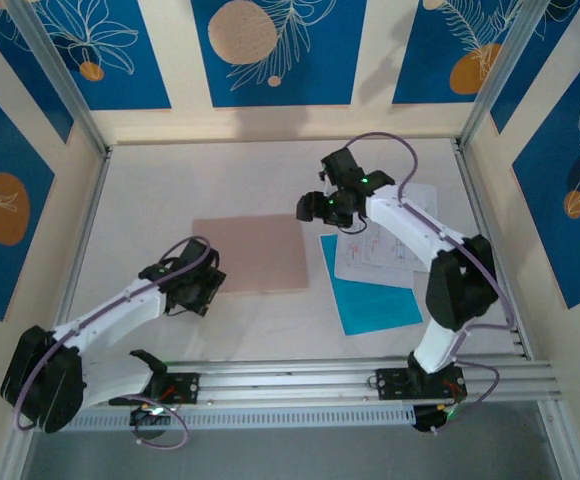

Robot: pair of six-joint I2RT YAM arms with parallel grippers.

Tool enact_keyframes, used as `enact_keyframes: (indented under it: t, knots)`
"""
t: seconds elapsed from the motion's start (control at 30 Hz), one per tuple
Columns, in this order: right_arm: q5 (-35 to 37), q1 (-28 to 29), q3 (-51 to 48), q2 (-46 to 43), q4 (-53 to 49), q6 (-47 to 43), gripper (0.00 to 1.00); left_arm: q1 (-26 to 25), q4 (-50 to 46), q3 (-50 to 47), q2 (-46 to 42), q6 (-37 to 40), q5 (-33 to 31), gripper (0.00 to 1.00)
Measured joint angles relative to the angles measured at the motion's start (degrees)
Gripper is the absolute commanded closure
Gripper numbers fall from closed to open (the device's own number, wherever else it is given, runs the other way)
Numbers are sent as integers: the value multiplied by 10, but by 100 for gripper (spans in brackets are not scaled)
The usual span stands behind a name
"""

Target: Put the files into the folder

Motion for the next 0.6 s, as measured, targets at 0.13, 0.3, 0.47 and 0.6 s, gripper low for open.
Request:
enact_keyframes:
  t: [0.13,0.3,0.47,0.6]
  knots:
    - [-15,10,28,37,-11,-4,27,-3,33,13,73,-21,10,40]
    - [-35,12,62,64,-26,-1,31,-2,46,48,153,-18,9,48]
    - [-52,12,113,124,-30,17,42,3,48,59,170,6,0,65]
    - [-59,9,139,172,-13,40,50,16,55,57,167,29,-5,68]
